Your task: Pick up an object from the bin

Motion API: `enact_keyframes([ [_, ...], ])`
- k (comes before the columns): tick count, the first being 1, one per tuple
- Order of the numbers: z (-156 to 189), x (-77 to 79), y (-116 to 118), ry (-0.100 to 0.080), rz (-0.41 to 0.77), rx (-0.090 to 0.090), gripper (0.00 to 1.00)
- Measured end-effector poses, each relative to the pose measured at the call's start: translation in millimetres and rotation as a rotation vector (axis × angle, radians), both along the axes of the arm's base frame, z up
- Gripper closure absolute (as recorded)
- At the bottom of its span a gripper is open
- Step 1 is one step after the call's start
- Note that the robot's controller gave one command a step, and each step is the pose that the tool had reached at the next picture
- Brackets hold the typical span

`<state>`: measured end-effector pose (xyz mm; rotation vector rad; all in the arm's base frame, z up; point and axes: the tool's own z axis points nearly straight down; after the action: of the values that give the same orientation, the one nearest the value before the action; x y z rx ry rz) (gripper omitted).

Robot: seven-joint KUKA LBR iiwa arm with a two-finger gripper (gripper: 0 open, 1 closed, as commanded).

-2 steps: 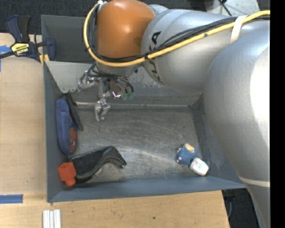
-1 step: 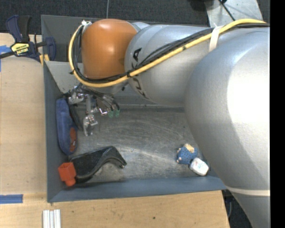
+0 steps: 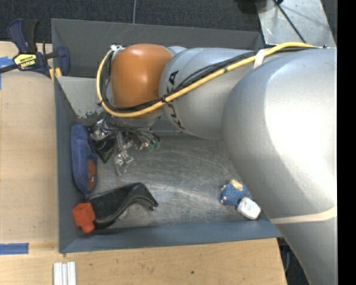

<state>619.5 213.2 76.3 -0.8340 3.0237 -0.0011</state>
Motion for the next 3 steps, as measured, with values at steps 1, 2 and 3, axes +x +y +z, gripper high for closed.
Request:
enact_keyframes([
  [1, -1.7, 5.4, 3.4, -0.003, 0.048, -0.003, 0.00],
  [2, -1.4, 6.8, 3.5, -0.007, 0.117, -0.003, 0.00],
  [3, -1.5, 13.1, 7.2, -0.003, 0.151, -0.009, 0.00],
])
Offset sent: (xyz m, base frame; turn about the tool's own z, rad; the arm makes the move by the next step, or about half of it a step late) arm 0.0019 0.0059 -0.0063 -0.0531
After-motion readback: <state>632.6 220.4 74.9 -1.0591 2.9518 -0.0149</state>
